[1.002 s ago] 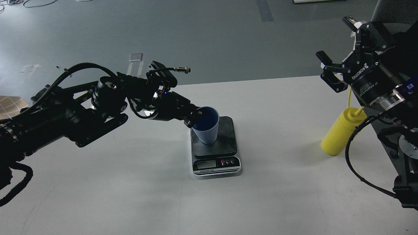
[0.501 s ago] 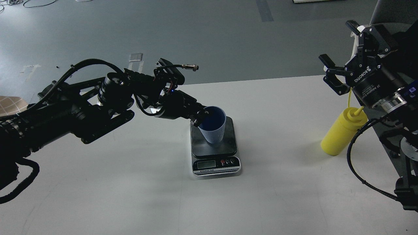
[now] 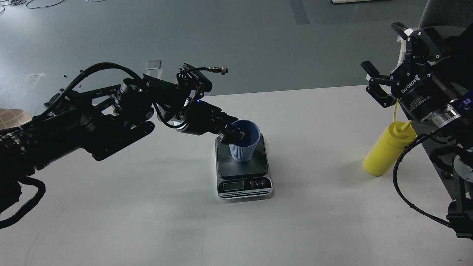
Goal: Pour seasoning into cup on scale with both arms
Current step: 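Open the left gripper and release the cup on the scale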
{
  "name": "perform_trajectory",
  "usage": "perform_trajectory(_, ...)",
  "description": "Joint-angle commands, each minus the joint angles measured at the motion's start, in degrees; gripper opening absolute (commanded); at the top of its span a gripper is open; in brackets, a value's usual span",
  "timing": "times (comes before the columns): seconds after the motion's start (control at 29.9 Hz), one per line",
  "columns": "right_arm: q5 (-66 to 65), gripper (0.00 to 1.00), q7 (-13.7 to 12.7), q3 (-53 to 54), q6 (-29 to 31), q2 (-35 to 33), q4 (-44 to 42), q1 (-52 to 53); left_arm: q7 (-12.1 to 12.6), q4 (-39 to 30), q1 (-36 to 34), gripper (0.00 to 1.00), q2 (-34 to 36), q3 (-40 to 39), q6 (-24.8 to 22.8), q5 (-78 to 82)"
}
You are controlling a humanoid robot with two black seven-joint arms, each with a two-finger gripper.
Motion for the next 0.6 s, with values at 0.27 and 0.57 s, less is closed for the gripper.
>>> perform_trajectory(0.27, 0.00, 1.00, 0.00, 0.33, 0.00, 0.11, 0.64, -1.22, 0.00, 0.69, 0.13, 0.81, 0.69, -0.28, 0.46, -4.69)
perform_trajectory(0.57, 0.08, 1.00, 0.00, 0.33, 0.00, 0.03, 0.72, -1.40, 0.00, 5.08, -0.05, 0.97, 0.87, -3.86, 3.78, -15.23)
